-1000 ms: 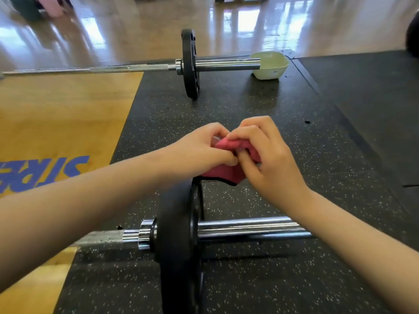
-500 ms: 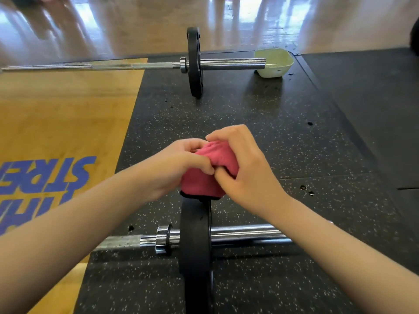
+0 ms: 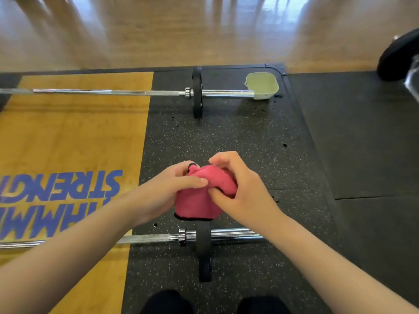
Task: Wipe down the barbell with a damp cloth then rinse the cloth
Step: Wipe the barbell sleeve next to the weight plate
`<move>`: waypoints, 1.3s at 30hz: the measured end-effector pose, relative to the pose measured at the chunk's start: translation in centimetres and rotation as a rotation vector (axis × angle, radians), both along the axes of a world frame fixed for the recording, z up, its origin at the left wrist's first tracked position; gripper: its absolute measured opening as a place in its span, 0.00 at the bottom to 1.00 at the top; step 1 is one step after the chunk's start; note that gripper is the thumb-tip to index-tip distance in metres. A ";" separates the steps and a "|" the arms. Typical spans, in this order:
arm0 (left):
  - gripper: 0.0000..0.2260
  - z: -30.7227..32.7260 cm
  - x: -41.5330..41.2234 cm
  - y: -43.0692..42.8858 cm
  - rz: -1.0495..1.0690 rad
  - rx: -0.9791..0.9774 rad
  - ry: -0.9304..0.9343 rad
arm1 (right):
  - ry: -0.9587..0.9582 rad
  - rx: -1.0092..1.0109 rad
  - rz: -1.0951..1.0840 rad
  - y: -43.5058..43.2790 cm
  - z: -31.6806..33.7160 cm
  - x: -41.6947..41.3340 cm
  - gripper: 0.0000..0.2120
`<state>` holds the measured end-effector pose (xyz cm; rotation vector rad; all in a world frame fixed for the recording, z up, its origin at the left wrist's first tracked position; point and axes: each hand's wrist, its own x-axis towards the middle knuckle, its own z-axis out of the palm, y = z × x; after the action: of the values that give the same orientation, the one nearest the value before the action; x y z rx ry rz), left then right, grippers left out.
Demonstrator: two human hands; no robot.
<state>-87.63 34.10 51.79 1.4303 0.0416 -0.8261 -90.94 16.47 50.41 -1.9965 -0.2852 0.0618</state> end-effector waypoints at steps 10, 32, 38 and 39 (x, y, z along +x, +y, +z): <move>0.13 19.1 -1.6 -1.6 -0.018 -0.055 0.043 | 0.056 0.083 -0.068 -1.4 19.1 -2.3 0.22; 0.13 27.7 -4.8 -11.6 -0.132 0.235 -0.144 | 0.154 0.019 -0.124 -10.4 28.4 -5.8 0.18; 0.22 26.7 -1.4 -10.1 -0.152 0.233 -0.134 | 0.176 -0.016 -0.147 -8.8 27.4 -2.7 0.19; 0.21 26.6 -0.6 -9.8 -0.151 0.226 -0.132 | 0.179 -0.014 -0.154 -8.4 27.4 -2.0 0.19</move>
<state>-88.28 24.29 78.43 1.7150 -0.0768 -0.8683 -92.91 8.07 77.78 -2.0055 -0.0157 0.1442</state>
